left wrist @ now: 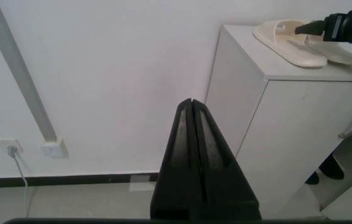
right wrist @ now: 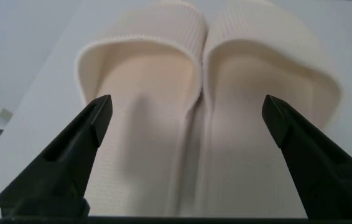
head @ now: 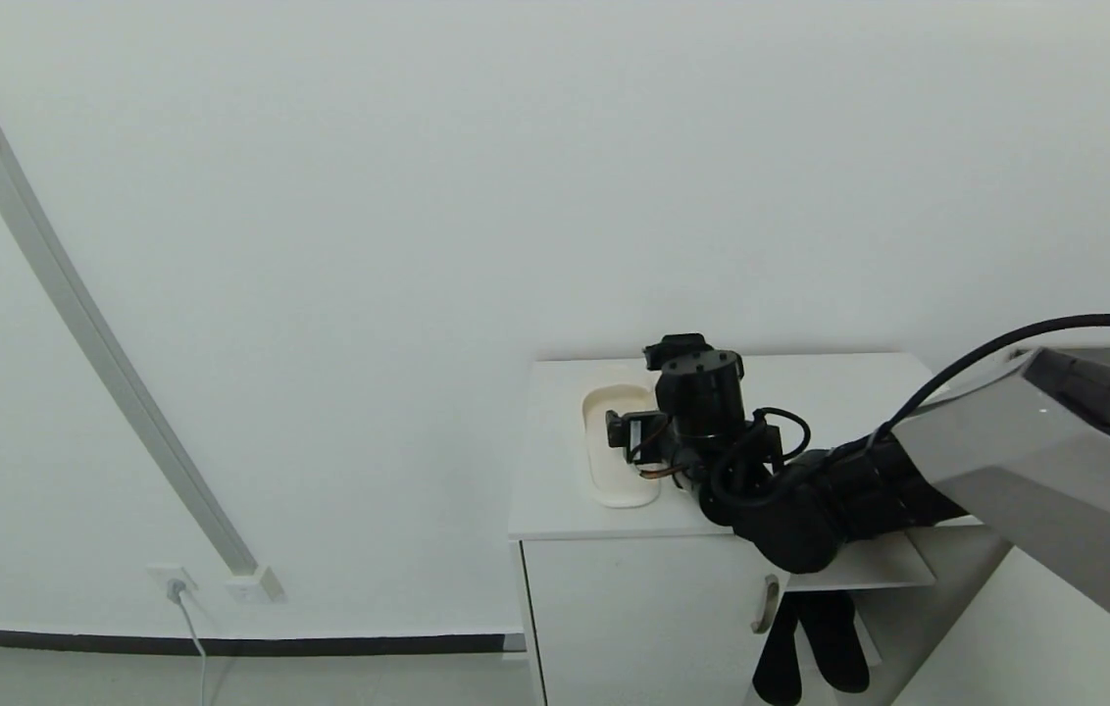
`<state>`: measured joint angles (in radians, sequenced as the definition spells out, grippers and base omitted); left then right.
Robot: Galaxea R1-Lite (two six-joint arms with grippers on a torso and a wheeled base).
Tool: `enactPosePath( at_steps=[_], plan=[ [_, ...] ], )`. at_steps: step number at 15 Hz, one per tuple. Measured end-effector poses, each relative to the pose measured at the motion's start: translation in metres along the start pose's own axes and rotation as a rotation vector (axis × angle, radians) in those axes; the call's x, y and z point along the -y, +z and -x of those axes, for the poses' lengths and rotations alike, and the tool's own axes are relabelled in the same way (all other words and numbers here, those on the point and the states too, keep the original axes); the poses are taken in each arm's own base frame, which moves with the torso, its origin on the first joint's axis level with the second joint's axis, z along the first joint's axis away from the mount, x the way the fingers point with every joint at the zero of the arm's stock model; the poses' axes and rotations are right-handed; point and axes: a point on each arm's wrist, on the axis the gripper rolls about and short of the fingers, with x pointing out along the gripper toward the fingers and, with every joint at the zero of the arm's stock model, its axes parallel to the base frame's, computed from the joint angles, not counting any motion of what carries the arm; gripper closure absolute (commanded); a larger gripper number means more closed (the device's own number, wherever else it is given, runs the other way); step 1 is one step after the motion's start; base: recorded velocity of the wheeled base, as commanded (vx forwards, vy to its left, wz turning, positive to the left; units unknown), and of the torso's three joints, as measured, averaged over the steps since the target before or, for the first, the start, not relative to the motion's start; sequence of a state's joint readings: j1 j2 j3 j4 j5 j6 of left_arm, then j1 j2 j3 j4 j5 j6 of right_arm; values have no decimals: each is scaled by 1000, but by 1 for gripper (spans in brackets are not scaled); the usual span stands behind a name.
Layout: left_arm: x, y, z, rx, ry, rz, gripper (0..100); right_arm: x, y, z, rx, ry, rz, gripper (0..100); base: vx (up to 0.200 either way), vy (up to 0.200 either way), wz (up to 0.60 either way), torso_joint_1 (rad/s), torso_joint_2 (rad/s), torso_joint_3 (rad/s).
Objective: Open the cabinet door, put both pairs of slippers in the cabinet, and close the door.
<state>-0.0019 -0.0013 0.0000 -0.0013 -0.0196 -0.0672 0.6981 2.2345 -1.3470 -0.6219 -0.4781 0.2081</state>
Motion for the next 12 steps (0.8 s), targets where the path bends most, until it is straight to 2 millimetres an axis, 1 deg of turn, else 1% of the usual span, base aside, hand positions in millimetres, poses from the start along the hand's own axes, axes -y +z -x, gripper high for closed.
enactPosePath(
  at_steps=[4,7,8,12],
  plan=[
    [0,0,0,0,1,0,100,-6,-4,-26,31,-20,15,0,0,0,0,0,0,0],
    [0,0,0,2,0,0,100,-2,-4,-45,44,-52,35,0,0,0,0,0,0,0],
    [0,0,0,1,0,0,100,-1,-6,-49,39,-58,38,100,0,0,0,0,0,0],
    [0,0,0,1,0,-1,100,1,-6,-54,43,-65,35,100,0,0,0,0,0,0]
  ],
)
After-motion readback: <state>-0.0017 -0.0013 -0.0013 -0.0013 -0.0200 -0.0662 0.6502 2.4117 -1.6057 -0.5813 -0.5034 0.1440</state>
